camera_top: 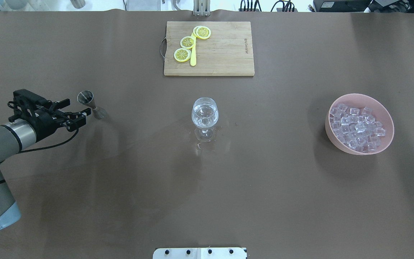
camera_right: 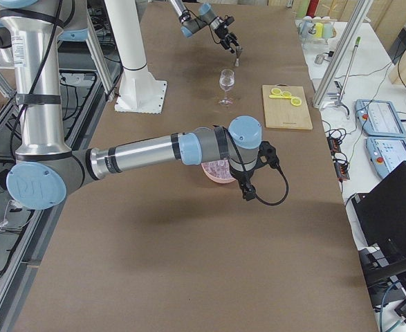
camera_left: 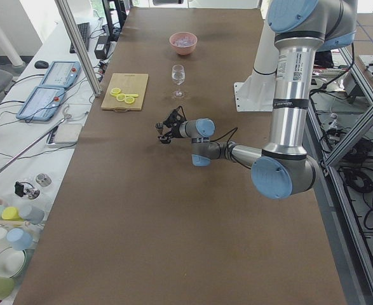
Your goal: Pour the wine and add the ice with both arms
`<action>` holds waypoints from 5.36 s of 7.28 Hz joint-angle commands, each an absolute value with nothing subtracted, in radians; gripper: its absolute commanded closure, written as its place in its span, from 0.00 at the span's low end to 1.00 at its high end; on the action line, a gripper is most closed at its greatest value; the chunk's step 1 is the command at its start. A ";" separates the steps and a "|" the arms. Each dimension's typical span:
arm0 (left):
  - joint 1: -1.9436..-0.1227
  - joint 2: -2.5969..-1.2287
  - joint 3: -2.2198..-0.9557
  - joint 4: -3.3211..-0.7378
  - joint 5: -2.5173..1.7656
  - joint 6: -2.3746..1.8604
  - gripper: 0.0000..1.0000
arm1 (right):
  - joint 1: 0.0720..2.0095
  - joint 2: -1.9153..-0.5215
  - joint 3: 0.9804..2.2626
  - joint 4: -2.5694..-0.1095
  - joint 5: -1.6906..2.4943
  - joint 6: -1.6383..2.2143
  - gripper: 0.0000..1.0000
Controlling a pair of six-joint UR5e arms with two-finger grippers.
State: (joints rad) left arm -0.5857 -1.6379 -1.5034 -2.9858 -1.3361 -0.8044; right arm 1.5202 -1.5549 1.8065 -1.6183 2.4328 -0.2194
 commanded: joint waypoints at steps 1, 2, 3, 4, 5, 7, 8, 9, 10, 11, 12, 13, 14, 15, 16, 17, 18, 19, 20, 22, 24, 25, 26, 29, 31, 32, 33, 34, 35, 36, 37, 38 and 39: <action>-0.535 -1.678 -1.474 -2.978 -1.247 -0.805 0.11 | 1.520 -1.566 1.812 -1.617 2.433 -0.219 0.00; -0.532 -1.680 -1.474 -2.976 -1.246 -0.805 0.10 | 1.520 -1.566 1.810 -1.617 2.433 -0.221 0.00; -0.526 -1.678 -1.471 -2.973 -1.240 -0.805 0.10 | 1.520 -1.565 1.810 -1.617 2.433 -0.221 0.00; -0.525 -1.683 -1.462 -2.965 -1.239 -0.804 0.10 | 1.520 -1.566 1.809 -1.618 2.433 -0.221 0.00; -0.525 -1.709 -1.427 -2.962 -1.238 -0.804 0.10 | 1.520 -1.572 1.810 -1.617 2.433 -0.219 0.00; -0.525 -1.729 -1.420 -2.947 -1.239 -0.804 0.10 | 1.520 -1.574 1.812 -1.617 2.433 -0.221 0.00; -0.525 -1.729 -1.422 -2.947 -1.239 -0.804 0.10 | 1.520 -1.574 1.812 -1.618 2.433 -0.221 0.00; -0.525 -1.729 -1.422 -2.947 -1.241 -0.804 0.15 | 1.520 -1.574 1.812 -1.617 2.433 -0.221 0.00; -0.525 -1.729 -1.424 -2.948 -1.246 -0.805 0.32 | 1.520 -1.574 1.810 -1.617 2.433 -0.221 0.00; -0.525 -1.729 -1.430 -2.951 -1.253 -0.805 0.65 | 1.520 -1.577 1.810 -1.617 2.433 -0.227 0.00; -0.526 -1.729 -1.433 -2.962 -1.253 -0.807 0.90 | 1.520 -1.577 1.812 -1.617 2.431 -0.229 0.00; -0.534 -1.744 -1.436 -2.968 -1.246 -0.807 1.00 | 1.520 -1.577 1.812 -1.614 2.431 -0.229 0.00; -0.544 -1.755 -1.442 -2.971 -1.249 -0.808 1.00 | 1.520 -1.580 1.806 -1.583 2.430 -0.222 0.00; -0.563 -1.778 -1.454 -2.970 -1.252 -0.814 1.00 | 1.520 -1.585 1.802 -1.574 2.427 -0.222 0.00; -0.572 -1.792 -1.456 -2.968 -1.253 -0.819 1.00 | 1.520 -1.585 1.802 -1.574 2.425 -0.222 0.00; -0.572 -1.796 -1.457 -2.970 -1.250 -0.819 1.00 | 1.520 -1.585 1.802 -1.574 2.425 -0.222 0.00; -0.571 -1.811 -1.466 -2.962 -1.250 -0.809 1.00 | 1.520 -1.586 1.805 -1.574 2.427 -0.222 0.00; -0.572 -1.825 -1.465 -2.951 -1.244 -0.804 1.00 | 1.522 -1.586 1.809 -1.574 2.427 -0.221 0.00; -0.581 -1.825 -1.474 -2.953 -1.250 -0.770 1.00 | 1.520 -1.583 1.810 -1.572 2.425 -0.222 0.00; -0.575 -1.844 -1.526 -2.944 -1.265 -0.504 1.00 | 1.522 -1.585 1.806 -1.505 2.422 -0.207 0.00; -0.575 -1.876 -1.548 -2.882 -1.344 -0.439 1.00 | 1.523 -1.600 1.799 -1.465 2.422 -0.201 0.00; -0.575 -1.879 -1.560 -2.881 -1.342 -0.437 1.00 | 1.532 -1.609 1.802 -1.465 2.421 -0.196 0.00; -0.574 -1.878 -1.575 -2.879 -1.347 -0.425 1.00 | 1.539 -1.609 1.812 -1.463 2.421 -0.142 0.00; -0.557 -1.898 -1.603 -2.838 -1.354 -0.410 1.00 | 1.555 -1.631 1.813 -1.448 2.421 -0.066 0.00; -0.557 -1.919 -1.630 -2.809 -1.381 -0.410 1.00 | 1.586 -1.660 1.821 -1.442 2.422 -0.066 0.00; -0.557 -1.939 -1.646 -2.775 -1.379 -0.384 1.00 | 1.595 -1.672 1.825 -1.442 2.422 -0.067 0.00; -0.542 -1.945 -1.667 -2.760 -1.378 -0.254 1.00 | 1.606 -1.681 1.833 -1.442 2.422 -0.066 0.00; -0.532 -1.948 -1.678 -2.755 -1.374 -0.211 1.00 | 1.609 -1.701 1.844 -1.442 2.422 -0.057 0.00; -0.520 -1.985 -1.678 -2.696 -1.377 -0.209 1.00 | 1.609 -1.721 1.861 -1.442 2.422 -0.052 0.00; -0.515 -2.040 -1.693 -2.583 -1.373 -0.203 1.00 | 1.611 -1.730 1.873 -1.442 2.422 -0.017 0.00; -0.505 -2.049 -1.722 -2.557 -1.373 -0.149 1.00 | 1.611 -1.738 1.884 -1.442 2.422 -0.009 0.00; -0.505 -2.051 -1.721 -2.537 -1.368 -0.062 1.00 | 1.611 -1.744 1.885 -1.442 2.422 -0.009 0.00; -0.505 -2.048 -1.724 -2.537 -1.301 0.109 1.00 | 1.611 -1.749 1.887 -1.442 2.422 -0.003 0.00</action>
